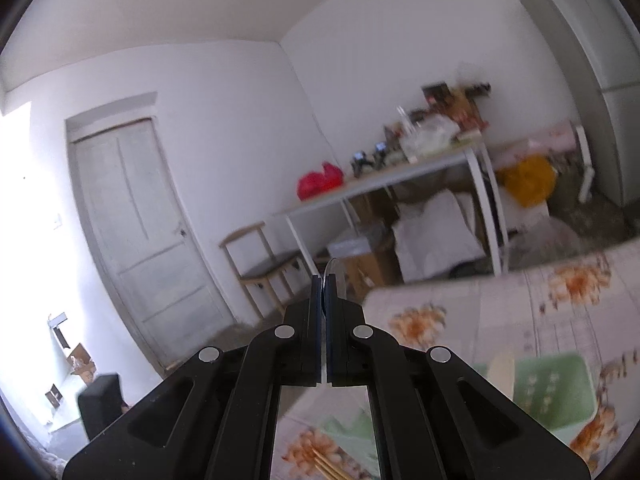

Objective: Organize utensils
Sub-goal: 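Insert the metal spoon into the green holder and open the right gripper, then move both open grippers down to the wooden chopsticks beside the holder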

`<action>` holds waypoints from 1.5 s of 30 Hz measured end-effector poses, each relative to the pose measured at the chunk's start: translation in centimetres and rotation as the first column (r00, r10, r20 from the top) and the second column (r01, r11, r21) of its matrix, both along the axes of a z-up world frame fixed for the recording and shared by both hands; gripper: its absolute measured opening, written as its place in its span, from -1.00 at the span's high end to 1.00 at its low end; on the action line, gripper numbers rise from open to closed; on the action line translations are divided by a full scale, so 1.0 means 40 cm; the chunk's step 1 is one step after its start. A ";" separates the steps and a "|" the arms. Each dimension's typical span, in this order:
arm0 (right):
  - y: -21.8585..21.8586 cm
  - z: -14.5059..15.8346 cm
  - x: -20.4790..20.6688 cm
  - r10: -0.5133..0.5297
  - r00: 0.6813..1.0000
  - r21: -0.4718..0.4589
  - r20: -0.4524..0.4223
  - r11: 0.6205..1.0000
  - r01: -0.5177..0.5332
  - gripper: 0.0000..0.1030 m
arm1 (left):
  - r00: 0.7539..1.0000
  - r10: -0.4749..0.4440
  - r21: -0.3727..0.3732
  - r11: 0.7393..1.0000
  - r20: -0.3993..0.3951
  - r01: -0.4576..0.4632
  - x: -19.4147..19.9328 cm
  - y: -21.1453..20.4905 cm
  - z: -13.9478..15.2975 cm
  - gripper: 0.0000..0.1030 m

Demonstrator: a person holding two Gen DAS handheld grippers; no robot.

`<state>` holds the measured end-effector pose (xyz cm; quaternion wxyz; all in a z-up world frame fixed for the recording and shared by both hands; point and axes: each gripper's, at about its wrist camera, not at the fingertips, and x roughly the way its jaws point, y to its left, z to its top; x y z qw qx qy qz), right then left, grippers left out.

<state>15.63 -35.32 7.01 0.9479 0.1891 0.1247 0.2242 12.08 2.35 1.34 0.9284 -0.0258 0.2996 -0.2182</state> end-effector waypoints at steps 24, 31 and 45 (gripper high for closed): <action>-0.071 -0.073 -0.218 -0.082 0.981 -0.106 -0.177 0.992 0.064 0.03 | 0.994 -0.106 0.031 0.994 0.007 0.105 -0.059 -0.075 0.009 -0.52; -0.013 -0.216 -0.142 -0.076 0.886 -0.242 -0.458 0.969 -0.042 0.02 | 0.975 -0.208 0.048 0.976 -0.082 0.213 -0.096 -0.146 -0.044 -0.52; -0.046 -0.346 -0.055 -0.101 0.766 -0.289 -0.635 0.950 -0.115 0.19 | 0.857 -0.342 -0.205 0.937 -0.386 0.282 -0.091 -0.234 -0.175 0.21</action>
